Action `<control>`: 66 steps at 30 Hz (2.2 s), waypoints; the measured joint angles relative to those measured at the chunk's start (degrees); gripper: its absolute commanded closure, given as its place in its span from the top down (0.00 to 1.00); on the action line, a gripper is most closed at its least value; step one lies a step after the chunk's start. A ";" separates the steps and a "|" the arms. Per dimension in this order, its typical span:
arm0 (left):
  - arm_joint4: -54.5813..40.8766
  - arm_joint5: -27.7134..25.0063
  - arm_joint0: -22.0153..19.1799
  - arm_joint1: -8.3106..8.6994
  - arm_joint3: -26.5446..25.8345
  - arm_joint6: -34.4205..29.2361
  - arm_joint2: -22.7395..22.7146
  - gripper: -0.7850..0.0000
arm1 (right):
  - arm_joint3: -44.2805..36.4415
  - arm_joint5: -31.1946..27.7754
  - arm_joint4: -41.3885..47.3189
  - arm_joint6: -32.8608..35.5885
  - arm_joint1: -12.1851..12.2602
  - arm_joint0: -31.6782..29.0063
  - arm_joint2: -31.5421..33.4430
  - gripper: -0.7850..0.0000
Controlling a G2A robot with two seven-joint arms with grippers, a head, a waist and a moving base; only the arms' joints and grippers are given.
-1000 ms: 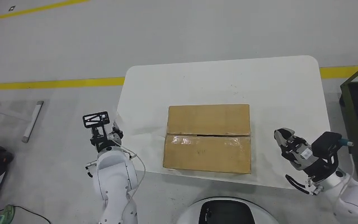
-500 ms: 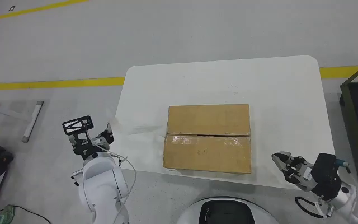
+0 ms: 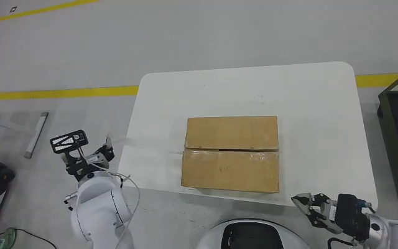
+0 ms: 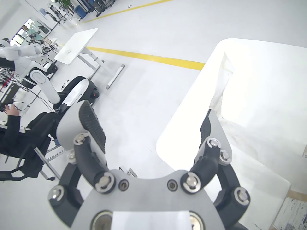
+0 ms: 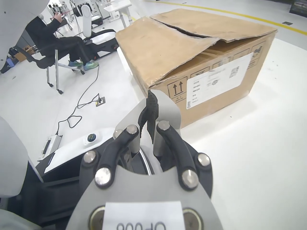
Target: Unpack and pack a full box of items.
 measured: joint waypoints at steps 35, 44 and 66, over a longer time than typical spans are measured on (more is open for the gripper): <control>-3.07 -3.78 -3.89 0.49 -1.16 -1.72 2.28 1.00 | 6.38 9.31 11.31 5.34 4.74 12.77 -14.33 0.00; -4.83 -10.87 -1.28 0.40 -5.59 -2.61 14.24 1.00 | 5.11 8.26 17.26 4.27 5.04 11.35 -11.50 0.00; -6.71 -11.12 -5.22 -1.66 2.53 -8.71 43.80 1.00 | 2.07 18.66 26.49 0.24 4.47 1.84 3.61 0.00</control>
